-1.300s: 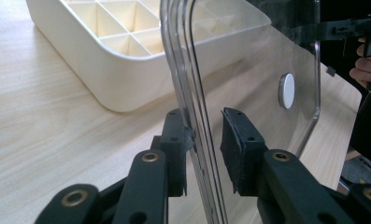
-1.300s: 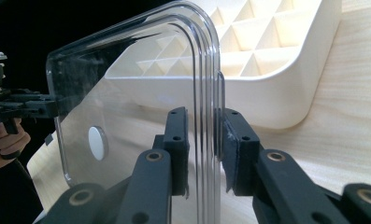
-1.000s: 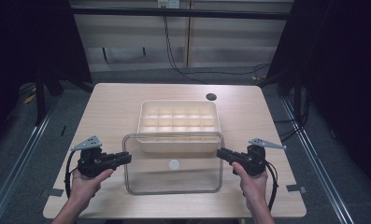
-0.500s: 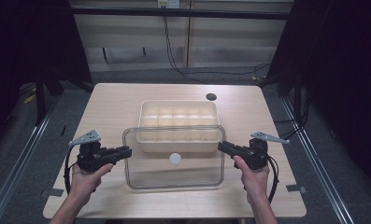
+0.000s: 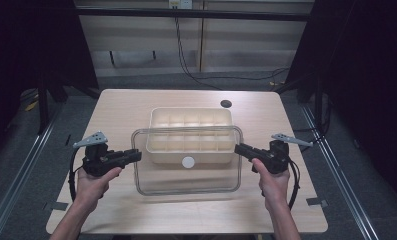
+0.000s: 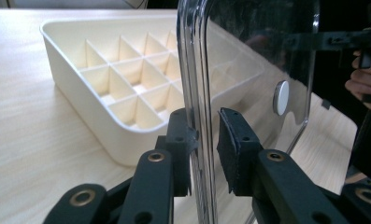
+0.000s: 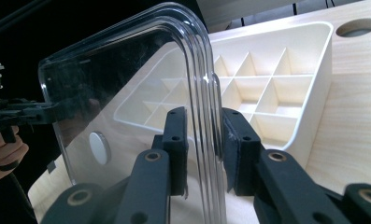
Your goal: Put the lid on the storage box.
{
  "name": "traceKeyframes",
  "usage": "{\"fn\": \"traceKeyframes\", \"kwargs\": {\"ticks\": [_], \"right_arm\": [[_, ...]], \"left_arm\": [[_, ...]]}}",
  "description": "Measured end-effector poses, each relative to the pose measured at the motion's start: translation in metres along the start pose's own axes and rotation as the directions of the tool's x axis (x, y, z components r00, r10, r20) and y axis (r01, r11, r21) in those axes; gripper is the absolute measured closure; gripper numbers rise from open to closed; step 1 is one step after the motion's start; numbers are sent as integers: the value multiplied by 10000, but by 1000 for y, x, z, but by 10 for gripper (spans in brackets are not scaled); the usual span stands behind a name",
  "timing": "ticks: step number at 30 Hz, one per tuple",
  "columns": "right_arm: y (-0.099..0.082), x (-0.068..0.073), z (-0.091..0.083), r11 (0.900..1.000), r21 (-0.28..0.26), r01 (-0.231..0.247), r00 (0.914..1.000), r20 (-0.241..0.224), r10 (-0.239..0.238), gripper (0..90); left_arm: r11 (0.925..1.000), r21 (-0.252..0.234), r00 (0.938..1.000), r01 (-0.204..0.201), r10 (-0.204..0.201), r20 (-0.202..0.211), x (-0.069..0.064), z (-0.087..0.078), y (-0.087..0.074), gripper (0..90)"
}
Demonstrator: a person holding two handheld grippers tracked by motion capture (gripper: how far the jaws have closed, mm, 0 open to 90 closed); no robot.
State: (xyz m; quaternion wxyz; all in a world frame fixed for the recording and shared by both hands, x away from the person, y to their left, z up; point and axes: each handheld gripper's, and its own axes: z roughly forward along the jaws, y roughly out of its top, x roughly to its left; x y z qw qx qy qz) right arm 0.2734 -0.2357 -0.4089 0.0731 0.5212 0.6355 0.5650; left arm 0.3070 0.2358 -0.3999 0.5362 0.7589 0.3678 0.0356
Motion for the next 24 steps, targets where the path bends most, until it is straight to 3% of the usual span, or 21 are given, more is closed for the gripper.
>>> {"fn": "traceKeyframes", "kwargs": {"ticks": [8, 24], "right_arm": [[13, 0, 1, 9996, -252, 123, 9999, -19, -124, 731], [50, 3, 15, 9983, -520, 278, 9996, 48, -276, 728]], "left_arm": [[9998, -75, 9998, -164, 163, -119, 1, 0, 16, 749], [9988, -477, 9994, -129, 114, -316, 11, -1, 47, 746]]}}
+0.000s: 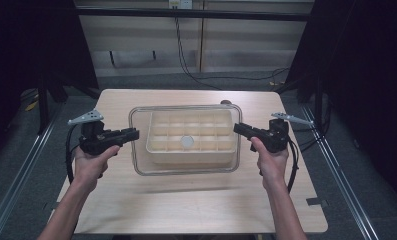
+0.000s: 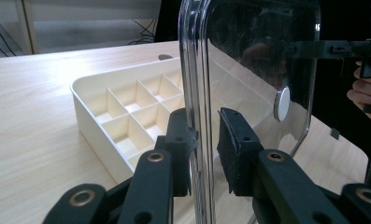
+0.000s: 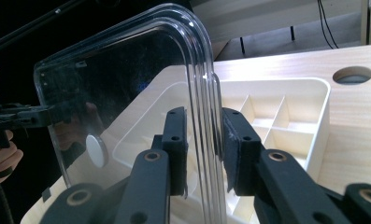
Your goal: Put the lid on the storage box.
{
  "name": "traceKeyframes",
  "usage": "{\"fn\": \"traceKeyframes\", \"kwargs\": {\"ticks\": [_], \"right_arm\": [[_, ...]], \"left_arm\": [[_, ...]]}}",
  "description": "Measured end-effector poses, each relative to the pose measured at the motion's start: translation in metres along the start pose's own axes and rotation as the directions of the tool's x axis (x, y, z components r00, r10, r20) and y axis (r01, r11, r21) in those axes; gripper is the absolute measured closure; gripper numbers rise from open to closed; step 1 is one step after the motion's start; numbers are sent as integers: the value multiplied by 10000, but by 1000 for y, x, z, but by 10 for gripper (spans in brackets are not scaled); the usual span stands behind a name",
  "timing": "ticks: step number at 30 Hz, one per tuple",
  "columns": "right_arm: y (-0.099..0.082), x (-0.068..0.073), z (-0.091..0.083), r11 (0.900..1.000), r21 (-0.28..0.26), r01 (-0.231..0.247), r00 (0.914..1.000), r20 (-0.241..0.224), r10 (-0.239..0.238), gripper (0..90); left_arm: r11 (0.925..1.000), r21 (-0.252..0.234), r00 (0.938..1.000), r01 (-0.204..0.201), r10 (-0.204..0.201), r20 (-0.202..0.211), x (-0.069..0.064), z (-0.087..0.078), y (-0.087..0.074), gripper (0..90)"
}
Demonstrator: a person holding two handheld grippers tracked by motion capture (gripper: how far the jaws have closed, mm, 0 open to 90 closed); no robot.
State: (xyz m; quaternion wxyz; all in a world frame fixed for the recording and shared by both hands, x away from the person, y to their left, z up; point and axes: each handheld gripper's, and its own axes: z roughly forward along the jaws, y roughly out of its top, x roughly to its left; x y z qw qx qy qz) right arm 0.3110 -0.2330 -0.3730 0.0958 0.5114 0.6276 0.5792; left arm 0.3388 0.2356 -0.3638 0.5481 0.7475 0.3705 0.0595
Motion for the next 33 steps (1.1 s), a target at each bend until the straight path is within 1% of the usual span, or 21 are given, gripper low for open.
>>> {"fn": "traceKeyframes", "kwargs": {"ticks": [2, 3, 5, 14, 17, 25, 29, 30, 33], "right_arm": [[4, -1, 2, 10000, -13, 2, 10000, 22, -2, 728], [6, -1, 3, 10000, -28, -44, 10000, 22, 44, 728], [9, -3, 4, 9999, -96, -71, 10000, 17, 72, 727], [15, -12, 11, 9993, -170, -346, 9994, 27, 346, 727], [19, -14, 12, 9994, -202, -297, 9995, 61, 298, 726], [26, -22, 16, 9993, -234, -297, 9993, 205, 302, 724], [28, -25, 17, 9989, -224, -423, 9988, 248, 428, 723], [29, -27, 18, 9989, -241, -407, 9988, 253, 413, 724], [31, -28, 19, 9989, -201, -420, 9986, 310, 426, 724]], "left_arm": [[10000, 14, 10000, -63, 63, -73, 2, 2, 7, 744], [10000, -5, 10000, -35, 35, -90, 2, 3, 9, 744], [9999, 5, 9999, -113, 113, -115, 3, 5, 13, 744], [9999, -22, 9998, -148, 148, -165, 7, 11, 27, 744], [9999, -27, 9998, -100, 99, -171, 8, 15, 32, 744], [9999, -61, 9995, -152, 150, -275, 10, 23, 37, 743], [9999, -57, 9996, -91, 90, -277, 13, 29, 39, 742], [9999, 39, 9994, -122, 124, -308, 15, 31, 40, 741], [9999, 67, 9994, -75, 77, -330, 16, 34, 41, 740]]}}
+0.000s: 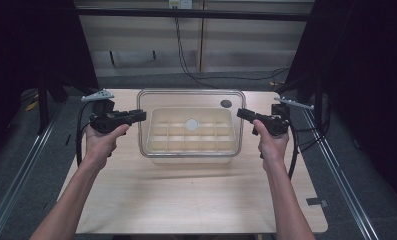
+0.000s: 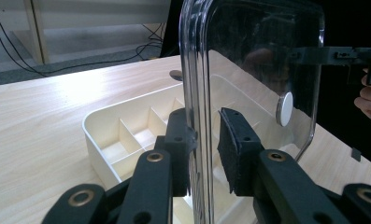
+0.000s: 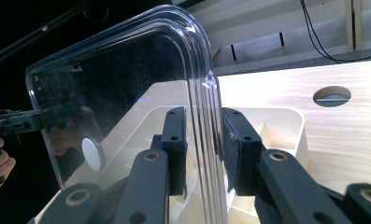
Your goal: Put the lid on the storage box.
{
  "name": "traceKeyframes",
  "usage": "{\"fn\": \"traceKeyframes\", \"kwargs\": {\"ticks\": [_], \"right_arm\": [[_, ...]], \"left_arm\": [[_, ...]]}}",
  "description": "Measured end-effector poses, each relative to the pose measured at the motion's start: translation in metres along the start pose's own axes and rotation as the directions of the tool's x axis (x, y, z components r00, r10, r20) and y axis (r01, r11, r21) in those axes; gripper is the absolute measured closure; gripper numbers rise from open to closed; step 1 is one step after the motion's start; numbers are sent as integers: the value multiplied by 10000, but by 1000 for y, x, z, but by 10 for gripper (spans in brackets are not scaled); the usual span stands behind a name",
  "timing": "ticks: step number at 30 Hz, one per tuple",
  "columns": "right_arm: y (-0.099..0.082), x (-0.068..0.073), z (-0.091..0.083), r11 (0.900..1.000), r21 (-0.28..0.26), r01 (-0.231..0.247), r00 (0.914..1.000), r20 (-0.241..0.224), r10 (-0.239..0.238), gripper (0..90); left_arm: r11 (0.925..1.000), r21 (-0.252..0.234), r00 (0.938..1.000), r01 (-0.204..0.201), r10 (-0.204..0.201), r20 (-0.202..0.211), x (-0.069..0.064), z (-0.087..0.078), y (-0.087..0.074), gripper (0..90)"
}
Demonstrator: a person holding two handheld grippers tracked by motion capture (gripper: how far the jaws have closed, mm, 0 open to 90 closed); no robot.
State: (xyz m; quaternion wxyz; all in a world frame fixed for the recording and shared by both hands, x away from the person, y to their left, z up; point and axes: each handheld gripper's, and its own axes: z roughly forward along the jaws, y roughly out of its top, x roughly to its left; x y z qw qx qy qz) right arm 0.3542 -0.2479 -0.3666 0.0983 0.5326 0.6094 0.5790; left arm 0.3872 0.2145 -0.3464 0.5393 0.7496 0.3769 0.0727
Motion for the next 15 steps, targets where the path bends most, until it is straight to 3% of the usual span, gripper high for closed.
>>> {"fn": "traceKeyframes", "kwargs": {"ticks": [15], "right_arm": [[6, -11, 18, 9993, 368, -38, 9998, 178, 31, 726]], "left_arm": [[9991, 277, 9995, 313, -311, -84, 19, 18, -1, 738]]}}
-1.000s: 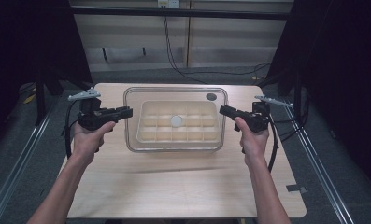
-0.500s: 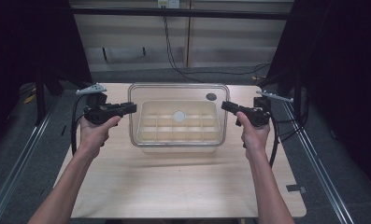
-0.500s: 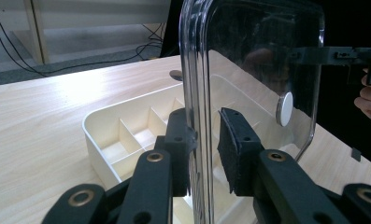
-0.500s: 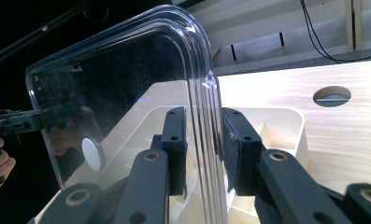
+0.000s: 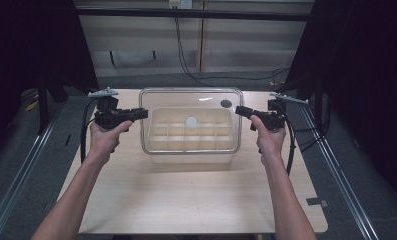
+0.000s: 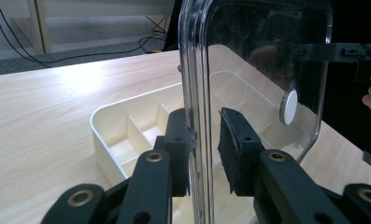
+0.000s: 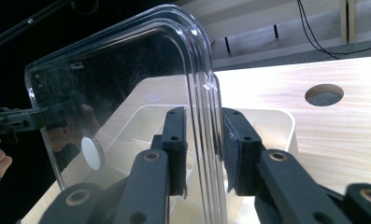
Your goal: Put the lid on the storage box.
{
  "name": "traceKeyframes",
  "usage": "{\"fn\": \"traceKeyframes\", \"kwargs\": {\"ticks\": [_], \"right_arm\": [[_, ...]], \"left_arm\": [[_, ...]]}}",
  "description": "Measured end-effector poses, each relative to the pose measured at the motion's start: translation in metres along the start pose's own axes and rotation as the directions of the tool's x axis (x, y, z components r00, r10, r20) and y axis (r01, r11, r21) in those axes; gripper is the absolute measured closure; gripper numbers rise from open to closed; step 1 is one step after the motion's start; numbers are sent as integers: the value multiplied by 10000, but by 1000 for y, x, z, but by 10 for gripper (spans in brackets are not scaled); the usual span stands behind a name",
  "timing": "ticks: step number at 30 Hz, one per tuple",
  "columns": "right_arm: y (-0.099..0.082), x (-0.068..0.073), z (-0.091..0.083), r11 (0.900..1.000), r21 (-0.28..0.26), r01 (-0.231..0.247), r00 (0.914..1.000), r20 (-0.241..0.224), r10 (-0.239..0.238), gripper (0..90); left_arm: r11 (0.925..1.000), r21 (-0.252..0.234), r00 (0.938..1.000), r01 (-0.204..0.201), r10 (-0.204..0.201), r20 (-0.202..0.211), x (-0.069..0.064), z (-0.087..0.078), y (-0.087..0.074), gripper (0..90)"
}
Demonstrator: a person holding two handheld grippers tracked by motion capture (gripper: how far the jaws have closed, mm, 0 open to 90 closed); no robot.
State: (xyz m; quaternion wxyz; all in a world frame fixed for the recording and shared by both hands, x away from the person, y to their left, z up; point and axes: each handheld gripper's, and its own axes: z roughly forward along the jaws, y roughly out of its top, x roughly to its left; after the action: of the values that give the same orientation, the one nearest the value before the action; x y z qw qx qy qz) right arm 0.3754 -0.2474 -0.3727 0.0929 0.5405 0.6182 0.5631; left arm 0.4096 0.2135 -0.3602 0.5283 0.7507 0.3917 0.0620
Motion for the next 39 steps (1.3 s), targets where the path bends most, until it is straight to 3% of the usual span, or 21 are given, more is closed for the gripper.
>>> {"fn": "traceKeyframes", "kwargs": {"ticks": [10, 14, 30, 39], "right_arm": [[0, -8, 6, 9998, 180, -93, 9999, 137, 90, 731], [0, -12, 11, 9996, 177, -199, 9996, 217, 195, 730], [1, -22, 31, 9976, 493, -491, 9977, 498, 467, 720], [1, -25, 38, 9962, 743, -444, 9965, 734, 390, 707]], "left_arm": [[9999, 137, 9999, -77, 79, -147, 6, 12, 4, 725], [9997, 69, 9997, 216, -215, -131, 9, 16, 3, 720], [9955, 668, 9974, 668, -649, -307, 29, 34, 2, 681], [9917, 870, 9953, 943, -921, -283, 38, 41, 0, 671]]}}
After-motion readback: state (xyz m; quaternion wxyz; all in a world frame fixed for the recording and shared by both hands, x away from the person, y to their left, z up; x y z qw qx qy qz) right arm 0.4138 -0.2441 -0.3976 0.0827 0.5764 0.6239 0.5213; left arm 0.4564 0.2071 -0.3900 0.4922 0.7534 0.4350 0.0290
